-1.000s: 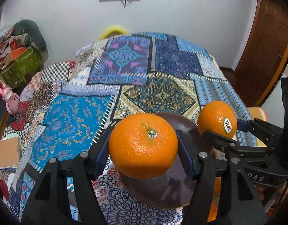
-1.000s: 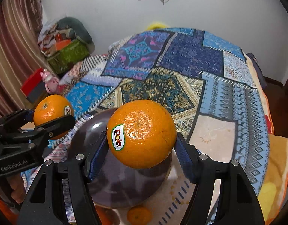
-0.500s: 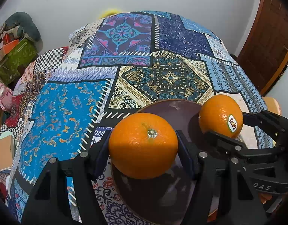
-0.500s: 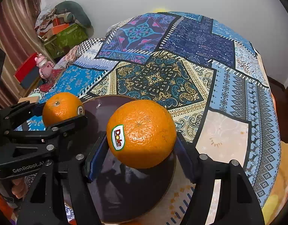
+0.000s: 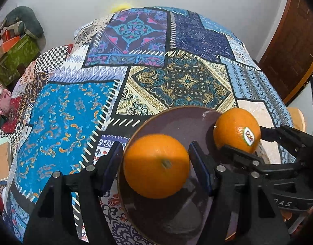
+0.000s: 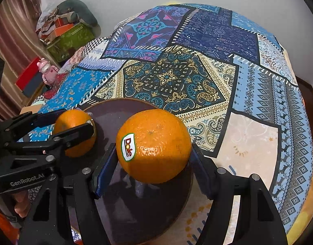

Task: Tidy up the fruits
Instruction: 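Place the large orange on the purple plate with the left gripper while the right places the Dole orange, then grasp a red tomato with the left gripper while the right gripper grasps another tomato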

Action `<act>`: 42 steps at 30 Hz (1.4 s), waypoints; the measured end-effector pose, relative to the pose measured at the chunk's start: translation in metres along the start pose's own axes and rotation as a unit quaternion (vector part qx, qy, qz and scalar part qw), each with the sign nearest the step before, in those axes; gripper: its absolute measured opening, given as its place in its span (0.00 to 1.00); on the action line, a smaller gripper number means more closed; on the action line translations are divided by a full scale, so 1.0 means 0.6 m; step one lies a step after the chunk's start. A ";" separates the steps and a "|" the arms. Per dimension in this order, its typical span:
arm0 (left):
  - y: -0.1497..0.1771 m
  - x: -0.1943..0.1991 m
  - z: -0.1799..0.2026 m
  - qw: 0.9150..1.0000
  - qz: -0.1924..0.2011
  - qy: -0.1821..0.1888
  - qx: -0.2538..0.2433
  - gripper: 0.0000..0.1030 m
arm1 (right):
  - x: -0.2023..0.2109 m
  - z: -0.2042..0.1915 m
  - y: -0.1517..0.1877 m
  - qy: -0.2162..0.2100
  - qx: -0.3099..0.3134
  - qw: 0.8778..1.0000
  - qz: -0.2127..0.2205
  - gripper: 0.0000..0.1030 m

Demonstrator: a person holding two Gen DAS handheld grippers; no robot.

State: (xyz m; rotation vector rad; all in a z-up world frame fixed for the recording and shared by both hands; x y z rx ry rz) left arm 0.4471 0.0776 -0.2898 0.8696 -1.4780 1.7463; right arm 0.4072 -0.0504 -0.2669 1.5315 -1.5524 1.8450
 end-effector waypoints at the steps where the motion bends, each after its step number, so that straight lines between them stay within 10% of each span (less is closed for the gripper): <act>1: -0.002 0.004 0.000 1.000 0.004 -0.001 -0.001 0.64 | 0.002 0.000 0.000 -0.001 0.000 1.000 0.000 0.65; 21: 0.002 0.200 0.042 0.996 0.089 0.010 -0.026 0.68 | 0.194 0.004 -0.001 0.054 0.033 0.993 0.102 0.65; 42: 0.161 0.256 0.114 0.996 0.064 0.024 -0.050 0.78 | 0.276 0.058 0.198 0.070 -0.034 0.993 0.089 0.66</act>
Point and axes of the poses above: each gripper's, at about its wrist camera, not at the fingertips, and x roughly against the way its jaws point, z to its right, y to its underside, the point moved 10 cm from there along -x, roughly the way its jaws point, and after that the axes turned 4 degrees about x, right-handed, at the moved point
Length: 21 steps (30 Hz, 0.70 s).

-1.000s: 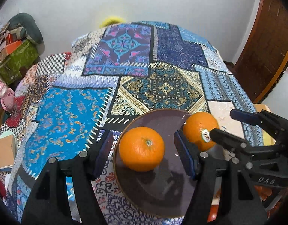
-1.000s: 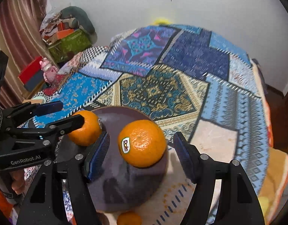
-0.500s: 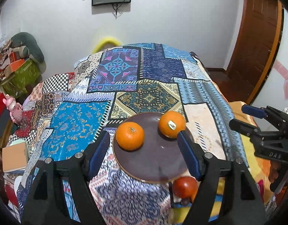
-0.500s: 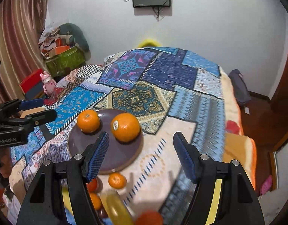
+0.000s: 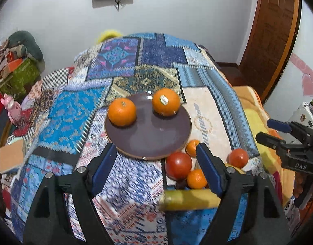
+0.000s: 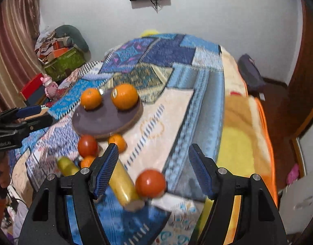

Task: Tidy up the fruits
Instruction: 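Grasp a red tomato with the left gripper while the right gripper grasps another tomato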

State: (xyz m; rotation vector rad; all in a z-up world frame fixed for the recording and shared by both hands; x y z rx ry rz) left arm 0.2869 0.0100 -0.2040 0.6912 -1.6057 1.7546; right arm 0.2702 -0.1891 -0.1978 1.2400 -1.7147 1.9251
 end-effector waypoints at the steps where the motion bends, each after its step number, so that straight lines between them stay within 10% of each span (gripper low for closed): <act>1: 0.010 -0.008 0.001 1.000 -0.007 0.002 0.003 0.78 | -0.004 0.002 0.013 0.001 -0.005 1.000 -0.006 0.66; 21: 0.069 -0.118 0.029 0.996 -0.082 0.024 0.022 0.72 | -0.061 0.004 0.098 -0.034 -0.044 0.997 -0.060 0.55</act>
Point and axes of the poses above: each gripper's, at about its wrist camera, not at the fingertips, and x roughly against the way its jaws point, z to its right, y to its underside, the point moved 10 cm from there along -x, roughly the way its jaws point, and after that the axes turned 4 degrees about x, right-handed, at the moved point
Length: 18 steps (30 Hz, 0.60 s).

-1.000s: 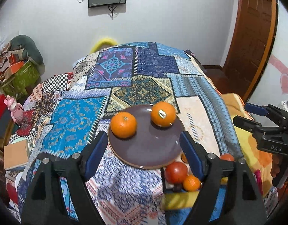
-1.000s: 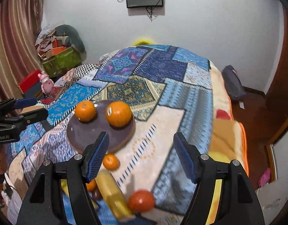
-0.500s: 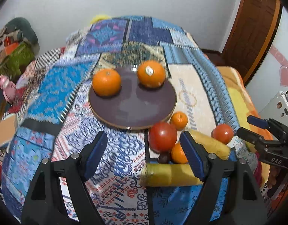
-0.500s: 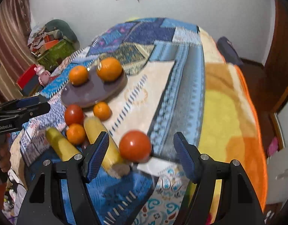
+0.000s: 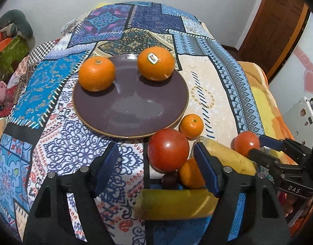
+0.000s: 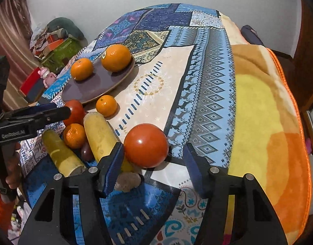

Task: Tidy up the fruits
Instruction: 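Grasp a red tomato with the left gripper while the right gripper grasps another tomato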

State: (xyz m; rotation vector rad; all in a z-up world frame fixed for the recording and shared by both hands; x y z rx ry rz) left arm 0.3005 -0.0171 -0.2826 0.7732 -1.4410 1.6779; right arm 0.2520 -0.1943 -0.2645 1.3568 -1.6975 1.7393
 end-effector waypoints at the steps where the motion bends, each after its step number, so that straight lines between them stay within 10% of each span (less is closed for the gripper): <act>1: 0.001 -0.005 0.001 1.000 -0.004 0.002 0.000 0.70 | -0.001 -0.001 -0.001 -0.002 -0.001 1.000 0.000 0.55; 18: 0.005 -0.039 0.021 0.999 -0.024 0.021 -0.003 0.46 | -0.024 -0.007 -0.004 -0.030 -0.021 0.999 -0.013 0.46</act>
Point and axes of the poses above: each gripper's, at about its wrist camera, not at the fingertips, and x roughly against the way its jaws point, z to its right, y to its underside, the point moved 10 cm from there along -x, roughly the way its jaws point, and after that the axes turned 4 degrees about x, right-handed, at the moved point
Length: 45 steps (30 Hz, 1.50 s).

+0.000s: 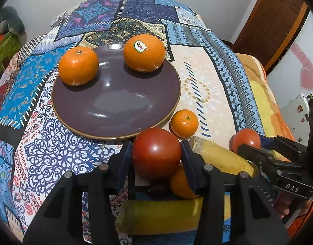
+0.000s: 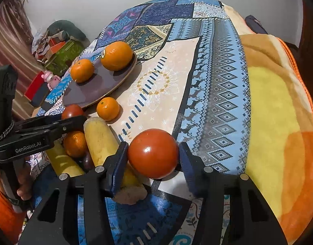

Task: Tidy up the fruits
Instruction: 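Grasp a red tomato with the left gripper while the right gripper grasps another tomato, then set both red tomatoes on the purple plate beside the oranges and release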

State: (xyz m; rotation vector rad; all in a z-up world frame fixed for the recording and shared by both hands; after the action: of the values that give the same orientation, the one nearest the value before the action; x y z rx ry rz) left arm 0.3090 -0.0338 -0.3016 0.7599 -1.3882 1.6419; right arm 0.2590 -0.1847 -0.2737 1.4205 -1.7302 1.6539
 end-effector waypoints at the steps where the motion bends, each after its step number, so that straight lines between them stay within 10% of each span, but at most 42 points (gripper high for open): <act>1: 0.000 0.002 -0.001 1.000 0.001 0.000 0.001 0.46 | 0.000 -0.001 -0.001 0.001 0.002 1.000 0.000 0.46; 26: -0.058 0.100 -0.053 0.997 0.073 -0.016 0.006 0.44 | 0.030 -0.058 -0.121 0.006 0.058 0.996 0.062 0.45; 45: -0.107 0.055 -0.129 0.997 0.069 -0.039 0.020 0.44 | -0.094 -0.147 -0.182 0.000 0.138 0.990 0.024 0.45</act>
State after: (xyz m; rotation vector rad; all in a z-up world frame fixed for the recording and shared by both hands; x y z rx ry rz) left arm 0.3552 0.0514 -0.2586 0.7737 -1.4946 1.7676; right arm 0.3404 -0.0625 -0.2383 1.5053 -1.5960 1.9807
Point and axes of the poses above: each gripper's, at about its wrist camera, not at the fingertips, and x roughly against the way its jaws point, z to its right, y to its underside, the point moved 10 cm from there along -x, roughly the way its jaws point, and after that the axes turned 4 degrees about x, right-handed, at the moved point
